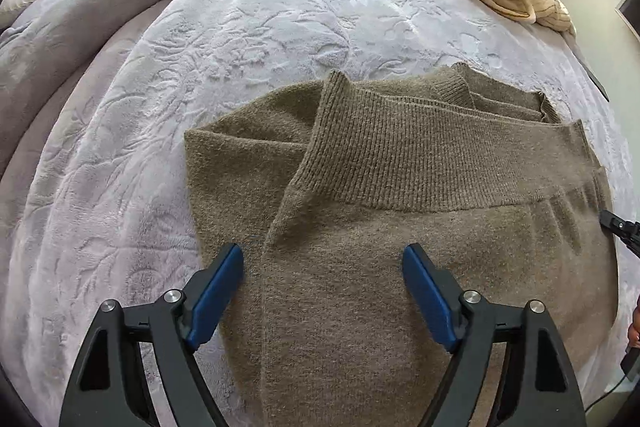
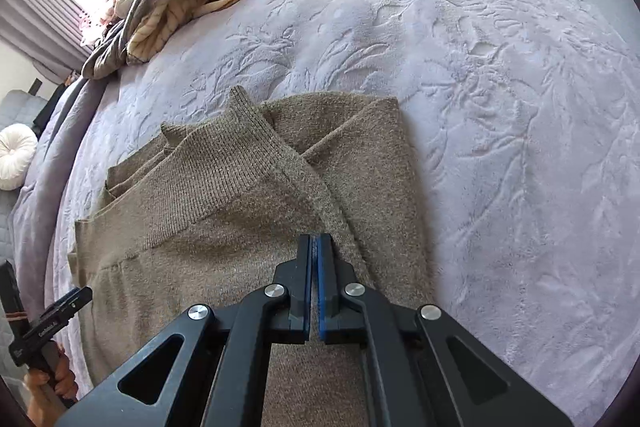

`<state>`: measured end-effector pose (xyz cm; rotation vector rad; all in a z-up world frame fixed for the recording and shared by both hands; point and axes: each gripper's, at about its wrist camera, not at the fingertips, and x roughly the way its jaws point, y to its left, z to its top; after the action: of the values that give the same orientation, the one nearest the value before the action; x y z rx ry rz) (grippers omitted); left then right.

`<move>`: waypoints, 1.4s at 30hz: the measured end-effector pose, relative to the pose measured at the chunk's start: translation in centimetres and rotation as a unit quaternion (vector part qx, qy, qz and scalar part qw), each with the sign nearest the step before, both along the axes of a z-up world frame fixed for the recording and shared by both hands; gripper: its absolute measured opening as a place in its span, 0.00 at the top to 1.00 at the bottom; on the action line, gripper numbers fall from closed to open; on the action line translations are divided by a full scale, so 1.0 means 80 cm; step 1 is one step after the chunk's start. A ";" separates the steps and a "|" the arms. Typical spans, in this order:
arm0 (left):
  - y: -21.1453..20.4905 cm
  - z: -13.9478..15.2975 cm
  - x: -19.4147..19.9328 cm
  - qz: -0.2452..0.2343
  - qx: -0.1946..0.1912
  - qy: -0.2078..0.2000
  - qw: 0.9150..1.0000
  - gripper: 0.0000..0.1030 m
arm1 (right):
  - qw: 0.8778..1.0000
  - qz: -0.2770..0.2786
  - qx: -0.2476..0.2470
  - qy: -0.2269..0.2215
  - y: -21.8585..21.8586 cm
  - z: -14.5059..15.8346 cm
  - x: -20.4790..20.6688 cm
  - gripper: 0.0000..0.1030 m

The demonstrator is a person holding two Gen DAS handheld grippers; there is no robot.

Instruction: Fold small clothes

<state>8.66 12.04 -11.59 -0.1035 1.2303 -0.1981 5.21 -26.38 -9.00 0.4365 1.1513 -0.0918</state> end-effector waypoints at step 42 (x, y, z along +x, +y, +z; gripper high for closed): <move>0.126 0.013 -0.170 0.075 -0.047 0.066 0.994 0.00 | 0.977 0.105 0.171 0.076 0.206 0.018 -0.132 0.60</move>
<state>-4.97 22.12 -10.52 -0.2934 1.3381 -0.1196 -5.31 -9.87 -7.56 0.6165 1.3629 0.2658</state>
